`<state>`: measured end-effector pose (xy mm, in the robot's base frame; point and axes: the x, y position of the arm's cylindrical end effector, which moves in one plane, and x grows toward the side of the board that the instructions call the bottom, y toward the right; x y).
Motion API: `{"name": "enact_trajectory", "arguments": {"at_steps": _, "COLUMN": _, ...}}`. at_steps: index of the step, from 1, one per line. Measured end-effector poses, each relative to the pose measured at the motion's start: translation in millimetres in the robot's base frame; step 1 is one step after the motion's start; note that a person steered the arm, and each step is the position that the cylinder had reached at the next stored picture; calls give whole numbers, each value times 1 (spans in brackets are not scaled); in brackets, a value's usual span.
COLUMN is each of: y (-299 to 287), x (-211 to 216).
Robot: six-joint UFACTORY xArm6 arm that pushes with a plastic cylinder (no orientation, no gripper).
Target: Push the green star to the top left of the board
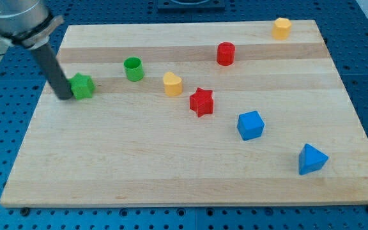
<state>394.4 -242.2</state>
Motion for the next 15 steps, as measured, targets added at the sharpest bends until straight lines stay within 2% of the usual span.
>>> {"name": "enact_trajectory", "arguments": {"at_steps": 1, "y": 13, "x": -22}}
{"name": "enact_trajectory", "arguments": {"at_steps": 2, "y": 11, "x": 34}}
{"name": "enact_trajectory", "arguments": {"at_steps": 3, "y": 39, "x": 55}}
{"name": "enact_trajectory", "arguments": {"at_steps": 4, "y": 65, "x": 43}}
{"name": "enact_trajectory", "arguments": {"at_steps": 5, "y": 70, "x": -1}}
{"name": "enact_trajectory", "arguments": {"at_steps": 6, "y": 70, "x": -24}}
{"name": "enact_trajectory", "arguments": {"at_steps": 7, "y": 70, "x": 12}}
{"name": "enact_trajectory", "arguments": {"at_steps": 8, "y": 63, "x": 18}}
{"name": "enact_trajectory", "arguments": {"at_steps": 9, "y": 63, "x": -19}}
{"name": "enact_trajectory", "arguments": {"at_steps": 10, "y": 65, "x": 3}}
{"name": "enact_trajectory", "arguments": {"at_steps": 11, "y": 46, "x": 7}}
{"name": "enact_trajectory", "arguments": {"at_steps": 13, "y": 44, "x": -66}}
{"name": "enact_trajectory", "arguments": {"at_steps": 14, "y": 45, "x": -31}}
{"name": "enact_trajectory", "arguments": {"at_steps": 15, "y": 21, "x": -32}}
